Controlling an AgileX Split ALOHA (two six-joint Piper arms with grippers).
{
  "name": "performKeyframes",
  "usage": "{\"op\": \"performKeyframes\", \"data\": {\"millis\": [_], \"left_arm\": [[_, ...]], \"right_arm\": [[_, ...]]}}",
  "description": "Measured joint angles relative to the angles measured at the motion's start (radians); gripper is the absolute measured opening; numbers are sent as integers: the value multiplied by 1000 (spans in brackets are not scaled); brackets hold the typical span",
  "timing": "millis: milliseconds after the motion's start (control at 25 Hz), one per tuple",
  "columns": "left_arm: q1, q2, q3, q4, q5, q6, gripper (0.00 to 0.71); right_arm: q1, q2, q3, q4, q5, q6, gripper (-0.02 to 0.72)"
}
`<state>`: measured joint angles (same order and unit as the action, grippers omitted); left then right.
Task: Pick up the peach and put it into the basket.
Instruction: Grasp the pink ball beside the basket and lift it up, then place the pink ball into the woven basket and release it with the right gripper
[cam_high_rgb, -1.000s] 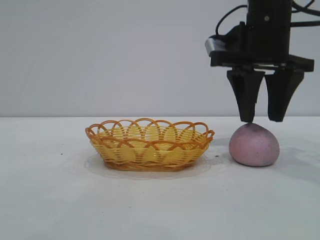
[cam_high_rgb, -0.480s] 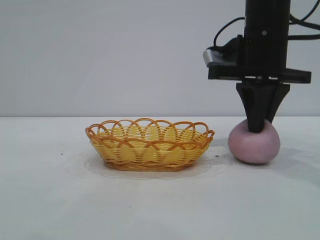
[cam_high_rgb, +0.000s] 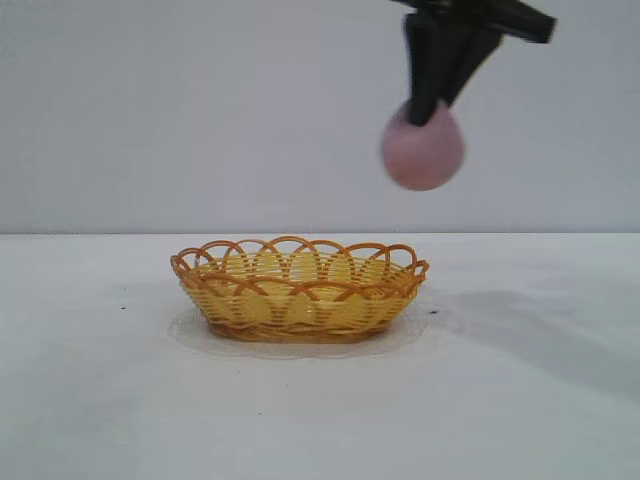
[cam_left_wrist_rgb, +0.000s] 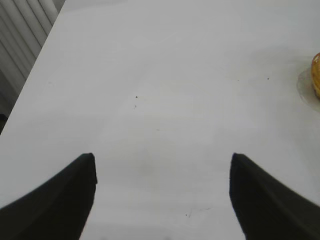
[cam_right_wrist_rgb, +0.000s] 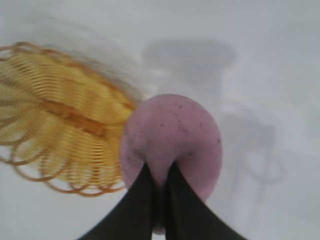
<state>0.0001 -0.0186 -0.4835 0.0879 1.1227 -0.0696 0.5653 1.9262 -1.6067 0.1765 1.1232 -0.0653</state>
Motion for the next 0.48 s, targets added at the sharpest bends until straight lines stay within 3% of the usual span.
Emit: {"op": "performKeyframes", "data": {"millis": [200,480], "left_arm": [[0,0,0,0,0,0,527],[0,0,0,0,0,0,527]], "right_arm": [[94,53,0,13,-52,0,0],[110,143,0,19,-91,0,0]]}}
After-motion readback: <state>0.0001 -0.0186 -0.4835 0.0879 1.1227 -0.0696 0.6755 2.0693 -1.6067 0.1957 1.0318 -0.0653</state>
